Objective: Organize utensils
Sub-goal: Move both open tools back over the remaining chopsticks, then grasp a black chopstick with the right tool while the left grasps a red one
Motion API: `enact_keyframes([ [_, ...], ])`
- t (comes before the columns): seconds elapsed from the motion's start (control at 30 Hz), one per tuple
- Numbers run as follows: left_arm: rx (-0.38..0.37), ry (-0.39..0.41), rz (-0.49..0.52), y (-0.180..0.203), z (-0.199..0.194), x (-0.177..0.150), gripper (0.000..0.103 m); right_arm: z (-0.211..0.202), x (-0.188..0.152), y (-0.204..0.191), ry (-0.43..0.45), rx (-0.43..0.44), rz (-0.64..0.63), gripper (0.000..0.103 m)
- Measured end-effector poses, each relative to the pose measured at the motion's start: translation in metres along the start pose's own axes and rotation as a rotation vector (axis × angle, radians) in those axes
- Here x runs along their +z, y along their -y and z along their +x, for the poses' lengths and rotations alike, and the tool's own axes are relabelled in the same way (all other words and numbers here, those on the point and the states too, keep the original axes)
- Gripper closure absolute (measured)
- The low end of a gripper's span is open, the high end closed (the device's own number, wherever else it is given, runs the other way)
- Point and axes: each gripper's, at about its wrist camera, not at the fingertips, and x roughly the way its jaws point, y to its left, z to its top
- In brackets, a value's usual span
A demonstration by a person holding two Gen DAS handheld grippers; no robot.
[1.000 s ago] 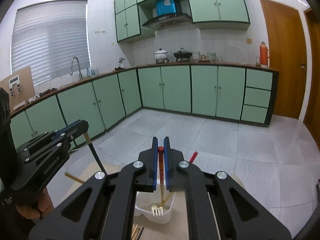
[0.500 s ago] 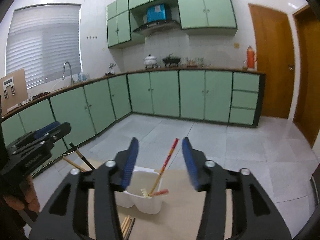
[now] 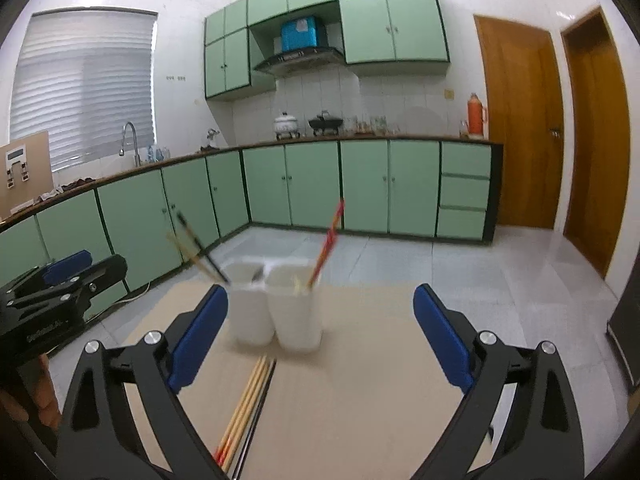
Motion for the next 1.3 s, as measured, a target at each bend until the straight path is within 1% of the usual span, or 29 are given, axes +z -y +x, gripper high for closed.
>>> enact_keyframes([
  [0.17,0.002,-0.077,-0.002,-0.002,-0.01,-0.037,0.03,-0.013,-0.047,-0.01,-0.063,-0.018,0.002,0.012],
  [0.3,0.02,-0.137,0.02,-0.004,-0.014,-0.072,0.03,-0.02,-0.082,-0.021,-0.106,-0.036,-0.017,0.012],
  [0.37,0.018,-0.178,0.013,-0.006,-0.015,-0.09,0.03,-0.021,-0.099,-0.024,-0.142,-0.033,-0.006,0.012],
  [0.43,0.023,-0.198,0.02,-0.007,-0.015,-0.105,0.03,-0.023,-0.117,-0.028,-0.166,-0.033,0.005,0.012],
  [0.47,0.027,-0.207,0.027,-0.008,-0.016,-0.111,0.03,-0.024,-0.122,-0.032,-0.171,-0.037,0.004,0.014],
  [0.5,0.025,-0.214,0.031,-0.008,-0.017,-0.116,0.03,-0.025,-0.128,-0.035,-0.177,-0.04,0.003,0.02],
  [0.53,0.023,-0.221,0.032,-0.008,-0.017,-0.123,0.03,-0.025,-0.134,-0.037,-0.186,-0.038,0.003,0.023],
  [0.57,0.025,-0.229,0.036,-0.009,-0.018,-0.129,0.03,-0.025,-0.142,-0.04,-0.203,-0.036,0.004,0.023],
  [0.63,0.026,-0.243,0.038,-0.012,-0.017,-0.137,0.03,-0.023,-0.152,-0.046,-0.225,-0.032,0.002,0.027],
  [0.8,0.04,-0.258,0.035,-0.019,-0.02,-0.153,0.03,-0.019,-0.166,-0.063,-0.252,-0.025,-0.03,0.035],
  [0.97,0.047,-0.263,0.018,-0.028,-0.02,-0.156,0.03,-0.016,-0.175,-0.079,-0.271,-0.007,-0.051,0.041],
  [1.1,0.043,-0.258,0.01,-0.03,-0.021,-0.158,0.03,-0.014,-0.178,-0.09,-0.274,-0.017,-0.107,0.053],
  [1.17,0.039,-0.255,0.006,-0.031,-0.021,-0.159,0.03,-0.013,-0.18,-0.093,-0.29,-0.017,-0.115,0.056],
  [1.3,0.034,-0.248,0.003,-0.031,-0.021,-0.159,0.03,-0.008,-0.183,-0.097,-0.322,-0.009,-0.129,0.069],
])
